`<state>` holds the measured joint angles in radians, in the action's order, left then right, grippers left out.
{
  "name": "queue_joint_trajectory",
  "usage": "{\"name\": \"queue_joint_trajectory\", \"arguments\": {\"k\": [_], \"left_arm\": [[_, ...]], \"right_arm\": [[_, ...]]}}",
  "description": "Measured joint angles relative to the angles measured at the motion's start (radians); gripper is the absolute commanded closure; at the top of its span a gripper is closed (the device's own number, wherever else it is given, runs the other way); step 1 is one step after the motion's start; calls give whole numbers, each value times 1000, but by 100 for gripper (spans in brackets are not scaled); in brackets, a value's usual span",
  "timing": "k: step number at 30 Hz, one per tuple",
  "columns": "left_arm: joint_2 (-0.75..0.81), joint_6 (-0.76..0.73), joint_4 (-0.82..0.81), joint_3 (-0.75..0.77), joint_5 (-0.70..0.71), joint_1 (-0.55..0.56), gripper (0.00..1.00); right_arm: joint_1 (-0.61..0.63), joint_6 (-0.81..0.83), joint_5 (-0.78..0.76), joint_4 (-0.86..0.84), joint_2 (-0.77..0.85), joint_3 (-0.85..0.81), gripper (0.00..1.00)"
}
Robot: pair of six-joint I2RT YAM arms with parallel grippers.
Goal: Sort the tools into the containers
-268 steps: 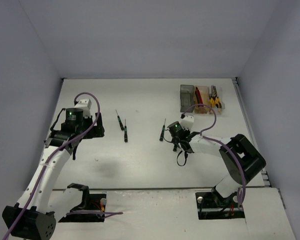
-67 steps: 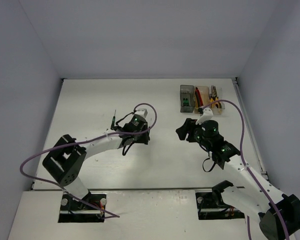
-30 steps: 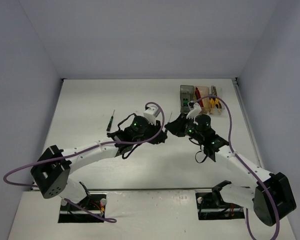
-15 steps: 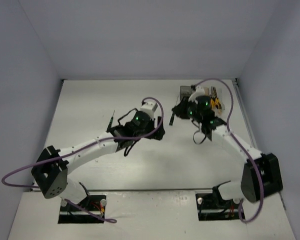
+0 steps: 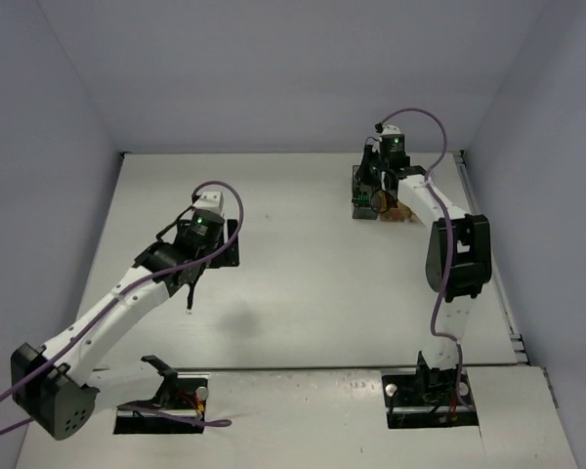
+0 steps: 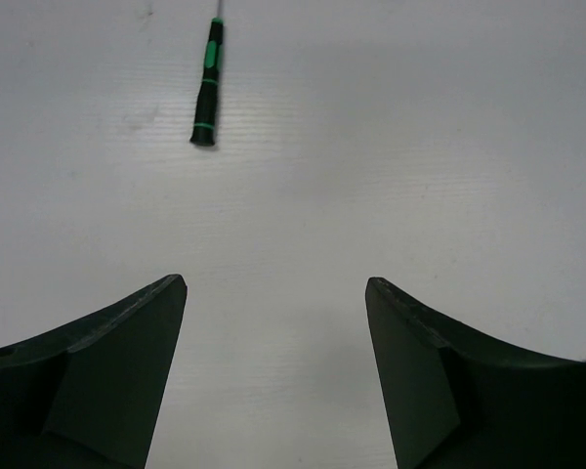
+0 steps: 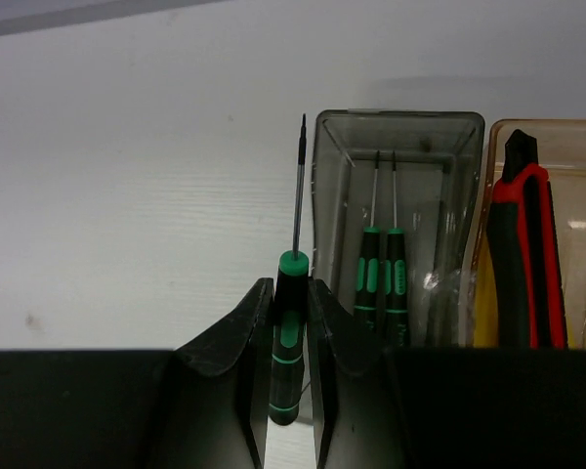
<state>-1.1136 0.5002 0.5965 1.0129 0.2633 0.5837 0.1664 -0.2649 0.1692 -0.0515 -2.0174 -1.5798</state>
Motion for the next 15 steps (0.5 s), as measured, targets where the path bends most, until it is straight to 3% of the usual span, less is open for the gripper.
{"name": "queue_joint_trajectory", "arguments": {"k": [5,11,13,15], "left_arm": [[121,-25,73,-12,9,-4,29],[152,-46,105,-13,18,-12,29],[140,-48,110,-14,19,-15,29],[120,-48,111,-14,18,-17,29]], "right_arm": [[-11,48,-38,55,-84,-93,100],[-24,85,-59,86,-86,-112,99],[-25,90,-61,94,-86,-112,97],[-29,96,-61,101,-87,-112,87]]}}
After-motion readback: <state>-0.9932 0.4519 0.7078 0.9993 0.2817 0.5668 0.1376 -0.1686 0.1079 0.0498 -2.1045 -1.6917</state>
